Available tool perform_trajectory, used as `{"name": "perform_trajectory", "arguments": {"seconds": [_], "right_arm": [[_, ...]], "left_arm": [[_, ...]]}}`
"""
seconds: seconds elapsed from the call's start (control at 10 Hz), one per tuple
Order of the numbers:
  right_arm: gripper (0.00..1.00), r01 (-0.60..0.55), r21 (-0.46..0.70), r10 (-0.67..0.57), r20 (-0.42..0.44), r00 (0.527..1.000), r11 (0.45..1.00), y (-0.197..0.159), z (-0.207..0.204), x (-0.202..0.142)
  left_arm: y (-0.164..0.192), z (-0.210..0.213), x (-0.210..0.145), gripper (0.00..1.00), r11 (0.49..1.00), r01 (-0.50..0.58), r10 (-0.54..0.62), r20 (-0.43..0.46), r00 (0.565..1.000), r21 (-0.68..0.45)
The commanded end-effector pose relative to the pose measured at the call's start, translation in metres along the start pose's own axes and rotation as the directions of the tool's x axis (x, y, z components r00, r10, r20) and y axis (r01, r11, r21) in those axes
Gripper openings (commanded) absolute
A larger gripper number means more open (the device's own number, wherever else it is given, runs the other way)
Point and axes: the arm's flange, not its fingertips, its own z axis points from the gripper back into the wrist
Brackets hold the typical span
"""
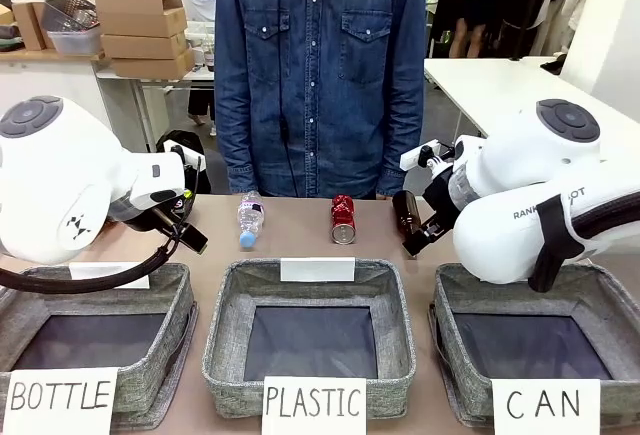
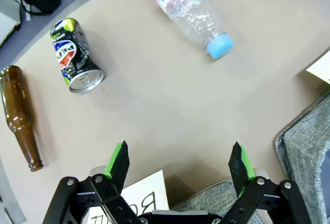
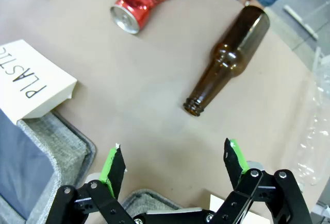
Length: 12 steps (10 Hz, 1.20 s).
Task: Sort the can waste into the basket.
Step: Pick up the can waste from the table and place it in the right Fabric basket.
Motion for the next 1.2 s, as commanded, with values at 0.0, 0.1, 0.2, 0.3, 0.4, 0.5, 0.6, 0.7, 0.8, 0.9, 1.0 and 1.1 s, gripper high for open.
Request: {"name": "perform_trajectory", "arguments": {"seconds": [0.0, 0.1, 0.2, 0.3, 0.4, 0.5, 0.6, 0.7, 0.8, 0.9, 1.0, 1.1], "right_arm": [[1.00, 0.000, 0.000, 0.000, 0.001, 1.000, 1.000, 0.000, 0.000, 0.000], [1.00, 0.000, 0.000, 0.000, 0.001, 1.000, 1.000, 0.000, 0.000, 0.000], [1.00, 0.000, 0.000, 0.000, 0.001, 1.000, 1.000, 0.000, 0.000, 0.000], [1.00, 0.000, 0.000, 0.000, 0.001, 1.000, 1.000, 0.000, 0.000, 0.000], [1.00, 0.000, 0.000, 0.000, 0.001, 1.000, 1.000, 0.000, 0.000, 0.000], [1.00, 0.000, 0.000, 0.000, 0.001, 1.000, 1.000, 0.000, 0.000, 0.000], [1.00, 0.000, 0.000, 0.000, 0.000, 1.000, 1.000, 0.000, 0.000, 0.000], [1.00, 0.075, 0.076, -0.071, -0.053, 0.996, 0.994, 0.002, 0.007, 0.010], [1.00, 0.125, 0.116, -0.118, -0.065, 0.991, 0.985, 0.000, 0.032, 0.021], [1.00, 0.147, 0.120, -0.142, -0.045, 0.989, 0.982, -0.004, 0.072, 0.030], [1.00, 0.133, 0.160, -0.130, -0.030, 0.991, 0.978, -0.006, 0.122, 0.029], [1.00, 0.100, 0.130, -0.103, 0.020, 0.994, 0.986, -0.002, 0.158, 0.019]], "left_arm": [[-0.001, 0.002, 0.000, 1.00, 1.000, 0.000, 0.000, -0.008, 1.000, 0.005], [-0.001, 0.002, 0.000, 1.00, 1.000, 0.000, 0.000, -0.008, 1.000, 0.005], [-0.001, 0.002, 0.000, 1.00, 1.000, 0.000, 0.000, -0.008, 1.000, 0.005], [-0.001, 0.002, 0.000, 1.00, 1.000, 0.000, 0.000, -0.008, 1.000, 0.005], [-0.001, 0.002, 0.000, 1.00, 1.000, 0.000, 0.000, -0.008, 1.000, 0.005], [-0.001, 0.002, 0.000, 1.00, 1.000, 0.000, 0.000, -0.008, 1.000, 0.005], [0.000, 0.000, 0.000, 1.00, 1.000, 0.000, 0.000, 0.000, 1.000, 0.000], [-0.004, 0.009, 0.009, 1.00, 0.993, 0.022, -0.028, -0.057, 0.998, -0.112], [-0.004, 0.034, 0.022, 1.00, 0.985, -0.014, -0.006, -0.114, 0.993, -0.172], [-0.002, 0.076, 0.028, 1.00, 0.984, -0.026, 0.005, -0.119, 0.993, -0.178], [-0.002, 0.128, 0.023, 1.00, 0.982, 0.013, -0.027, -0.070, 0.997, -0.186], [-0.002, 0.165, 0.011, 1.00, 0.988, 0.025, -0.026, -0.004, 1.000, -0.154]]}}
